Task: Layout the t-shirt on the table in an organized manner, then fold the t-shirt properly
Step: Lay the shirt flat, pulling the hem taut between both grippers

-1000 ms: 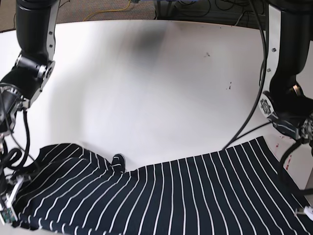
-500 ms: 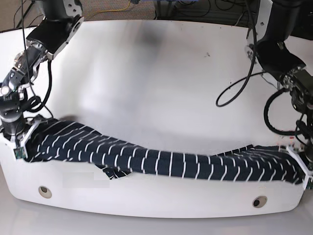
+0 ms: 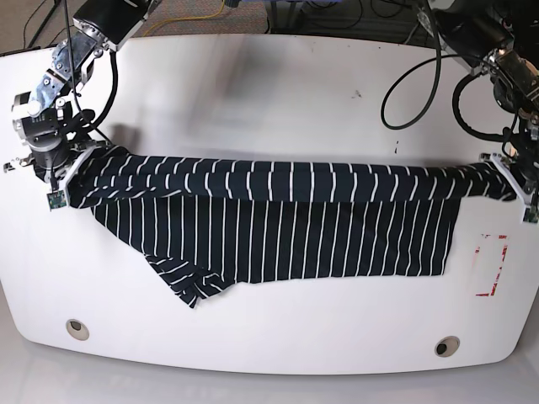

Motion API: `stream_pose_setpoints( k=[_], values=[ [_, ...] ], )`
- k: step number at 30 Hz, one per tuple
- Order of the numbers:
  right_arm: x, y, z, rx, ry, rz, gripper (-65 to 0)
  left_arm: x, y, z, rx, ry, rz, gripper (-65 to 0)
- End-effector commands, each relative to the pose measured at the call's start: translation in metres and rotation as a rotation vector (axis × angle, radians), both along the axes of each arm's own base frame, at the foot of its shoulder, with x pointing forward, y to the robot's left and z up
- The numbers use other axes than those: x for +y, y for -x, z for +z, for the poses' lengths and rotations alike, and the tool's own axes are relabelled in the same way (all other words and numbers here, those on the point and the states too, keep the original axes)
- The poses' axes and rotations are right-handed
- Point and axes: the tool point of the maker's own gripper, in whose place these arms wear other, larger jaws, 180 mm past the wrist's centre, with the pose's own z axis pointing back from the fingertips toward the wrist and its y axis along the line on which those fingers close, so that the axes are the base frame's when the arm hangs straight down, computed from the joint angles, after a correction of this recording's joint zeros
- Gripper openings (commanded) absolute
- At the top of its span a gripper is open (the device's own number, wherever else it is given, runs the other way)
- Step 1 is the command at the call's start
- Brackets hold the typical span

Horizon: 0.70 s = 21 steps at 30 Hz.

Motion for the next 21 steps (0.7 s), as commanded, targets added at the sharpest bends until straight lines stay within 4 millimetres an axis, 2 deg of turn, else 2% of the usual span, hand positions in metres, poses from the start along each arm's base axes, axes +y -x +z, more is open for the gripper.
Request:
stream_pose_setpoints(
  k=[1, 4, 11, 21],
  values=[
    [-0.02, 0.014, 0.006, 0.018, 0.063, -0.072, -65.0, 0.023, 0.023, 0.001, 0.05, -0.074, 0.066, -65.0],
    [-0.015, 0.027, -0.009, 0.059, 0.043, -0.076, -65.0, 0.023, 0.043, -0.016, 0.106, -0.069, 0.068, -65.0],
    [0.0, 0.051, -0.037, 0.134, -0.006, -0.078, -65.0, 0.02, 0.073, -0.04, 0.184, -0.07, 0.034, -65.0],
    [0.008, 0.078, -0.058, 0.214, -0.03, -0.08, -65.0, 0.02, 0.098, -0.056, 0.253, -0.07, 0.017, -65.0]
  ],
)
